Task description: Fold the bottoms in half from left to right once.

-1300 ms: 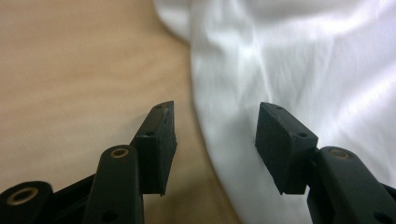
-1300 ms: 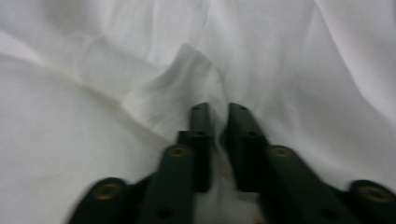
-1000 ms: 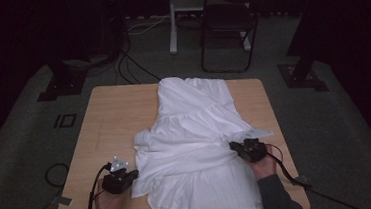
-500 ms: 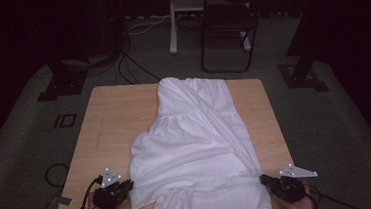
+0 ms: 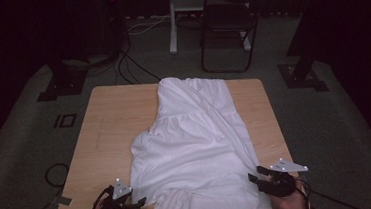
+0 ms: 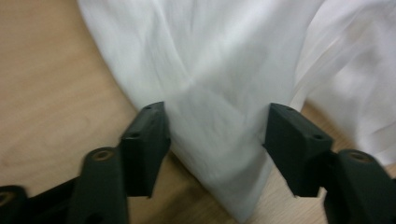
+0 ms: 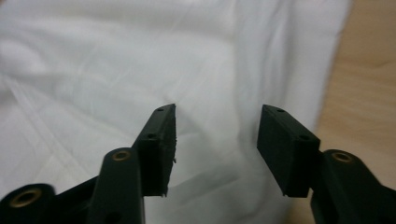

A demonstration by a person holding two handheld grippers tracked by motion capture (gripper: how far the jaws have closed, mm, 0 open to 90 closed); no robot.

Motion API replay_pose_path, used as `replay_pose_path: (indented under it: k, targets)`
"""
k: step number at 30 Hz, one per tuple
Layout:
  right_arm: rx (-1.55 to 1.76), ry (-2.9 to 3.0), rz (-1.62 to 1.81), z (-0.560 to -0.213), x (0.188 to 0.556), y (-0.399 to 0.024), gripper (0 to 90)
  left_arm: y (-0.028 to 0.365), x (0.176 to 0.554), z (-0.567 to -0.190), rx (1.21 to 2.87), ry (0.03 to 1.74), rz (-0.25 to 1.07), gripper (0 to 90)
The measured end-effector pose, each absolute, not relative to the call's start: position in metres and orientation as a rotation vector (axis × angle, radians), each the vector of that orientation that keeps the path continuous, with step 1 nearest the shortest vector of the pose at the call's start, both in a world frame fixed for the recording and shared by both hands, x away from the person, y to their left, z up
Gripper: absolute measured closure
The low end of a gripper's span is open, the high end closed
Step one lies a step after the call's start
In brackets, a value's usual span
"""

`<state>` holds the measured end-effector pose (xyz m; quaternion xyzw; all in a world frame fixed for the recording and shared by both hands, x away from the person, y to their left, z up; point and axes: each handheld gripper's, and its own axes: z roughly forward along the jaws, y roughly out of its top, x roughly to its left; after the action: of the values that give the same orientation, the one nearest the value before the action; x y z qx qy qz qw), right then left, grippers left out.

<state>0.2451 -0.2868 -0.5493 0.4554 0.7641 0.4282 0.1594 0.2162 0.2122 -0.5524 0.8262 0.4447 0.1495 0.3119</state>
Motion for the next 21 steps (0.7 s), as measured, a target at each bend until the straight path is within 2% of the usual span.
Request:
replay_pose_path:
  k: [3, 6, 8, 9, 10, 11, 12, 14, 17, 21]
  targets:
    - [1.282, 2.258, 1.119, -0.559, 0.242, -0.276, 41.5, 0.209, 0.214, -0.555, 2.191, 1.159, 0.421, 38.7]
    - [1.282, 2.294, 1.038, -0.566, 0.237, -0.272, 38.3, 0.210, 0.213, -0.554, 2.197, 1.154, 0.422, 44.5]
    - [1.266, 2.289, 1.023, -0.567, 0.233, -0.272, 40.4, 0.212, 0.214, -0.553, 2.195, 1.129, 0.380, 61.2]
    - [1.266, 2.289, 1.023, -0.567, 0.233, -0.272, 40.4, 0.212, 0.214, -0.553, 2.195, 1.129, 0.380, 75.7]
    - [1.260, 2.296, 1.009, -0.566, 0.231, -0.273, 57.6, 0.215, 0.214, -0.552, 2.181, 1.128, 0.382, 75.7]
    - [1.255, 2.297, 0.997, -0.565, 0.230, -0.276, 73.5, 0.219, 0.214, -0.549, 2.163, 1.132, 0.387, 83.9]
    - [1.264, 2.297, 0.998, -0.564, 0.229, -0.280, 81.5, 0.224, 0.214, -0.546, 2.134, 1.141, 0.395, 84.9]
    - [1.287, 2.268, 1.013, -0.560, 0.226, -0.289, 87.0, 0.239, 0.212, -0.534, 2.056, 1.168, 0.424, 85.5]
    - [1.317, 2.227, 1.133, -0.552, 0.219, -0.307, 88.1, 0.255, 0.204, -0.514, 1.947, 1.191, 0.468, 85.7]
    - [1.292, 2.270, 1.175, -0.545, 0.211, -0.312, 88.1, 0.249, 0.193, -0.503, 1.980, 1.136, 0.473, 85.1]
